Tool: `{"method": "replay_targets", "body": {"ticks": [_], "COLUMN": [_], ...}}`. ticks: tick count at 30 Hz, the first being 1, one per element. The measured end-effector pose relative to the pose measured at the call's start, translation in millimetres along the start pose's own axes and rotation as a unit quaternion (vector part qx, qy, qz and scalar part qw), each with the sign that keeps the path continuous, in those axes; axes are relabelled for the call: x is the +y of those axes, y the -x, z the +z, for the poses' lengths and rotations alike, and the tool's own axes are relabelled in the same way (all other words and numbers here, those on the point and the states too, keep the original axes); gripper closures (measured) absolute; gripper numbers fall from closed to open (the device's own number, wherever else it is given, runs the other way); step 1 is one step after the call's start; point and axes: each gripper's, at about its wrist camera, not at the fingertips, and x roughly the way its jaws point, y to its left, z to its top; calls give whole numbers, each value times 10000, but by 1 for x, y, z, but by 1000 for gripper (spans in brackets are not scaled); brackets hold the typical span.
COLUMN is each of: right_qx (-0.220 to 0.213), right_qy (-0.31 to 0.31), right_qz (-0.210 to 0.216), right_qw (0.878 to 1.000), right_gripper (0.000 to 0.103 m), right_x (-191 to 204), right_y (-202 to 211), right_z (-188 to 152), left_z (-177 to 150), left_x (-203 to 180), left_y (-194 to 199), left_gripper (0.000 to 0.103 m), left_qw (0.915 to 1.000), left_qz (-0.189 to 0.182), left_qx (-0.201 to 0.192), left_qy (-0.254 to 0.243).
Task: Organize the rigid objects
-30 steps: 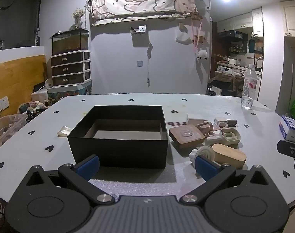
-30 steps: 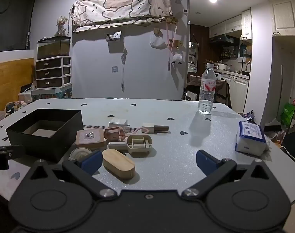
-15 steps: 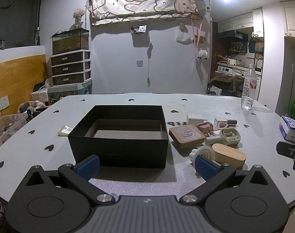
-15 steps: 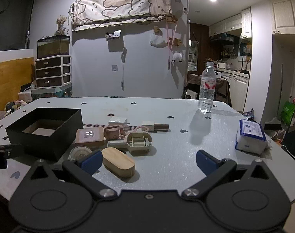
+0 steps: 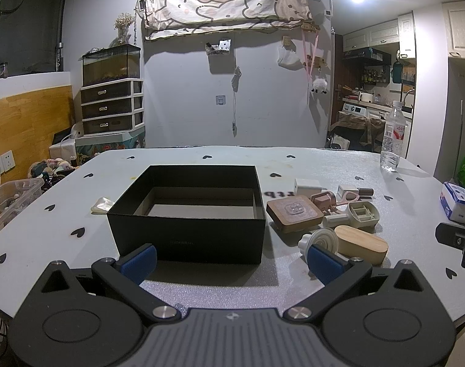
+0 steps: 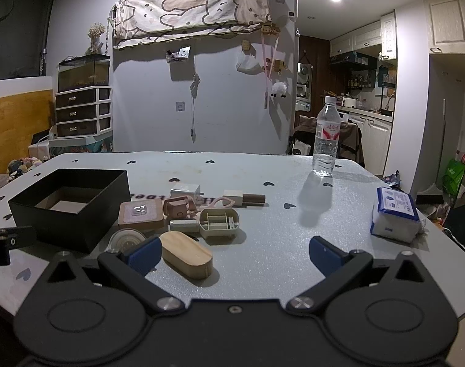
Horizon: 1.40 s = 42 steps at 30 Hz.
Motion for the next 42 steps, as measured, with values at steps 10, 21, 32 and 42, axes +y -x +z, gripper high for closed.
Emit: {"method": "replay_targets", "body": {"ticks": [10,21,32,42], "right_qx": [9,19,27,33], "right_qy": [0,3,6,9], "right_qz": [2,-3,-7,-10], "right_qw": [10000,10000,10000,10000], "right_gripper": [0,0,0,0], "right_x": [1,2,3,3], "right_y": [0,0,1,0], "right_z": [0,1,2,3], "left_z": [0,-1,-1,-1], "left_x": [0,-1,-1,0], "left_y": [0,-3,-3,-3], "left_gripper": [0,0,0,0], "left_qw": [10000,10000,10000,10000], "left_qz": [1,0,0,1], "left_qx": [5,13,16,16], "left_qy": [1,3,3,3]}}
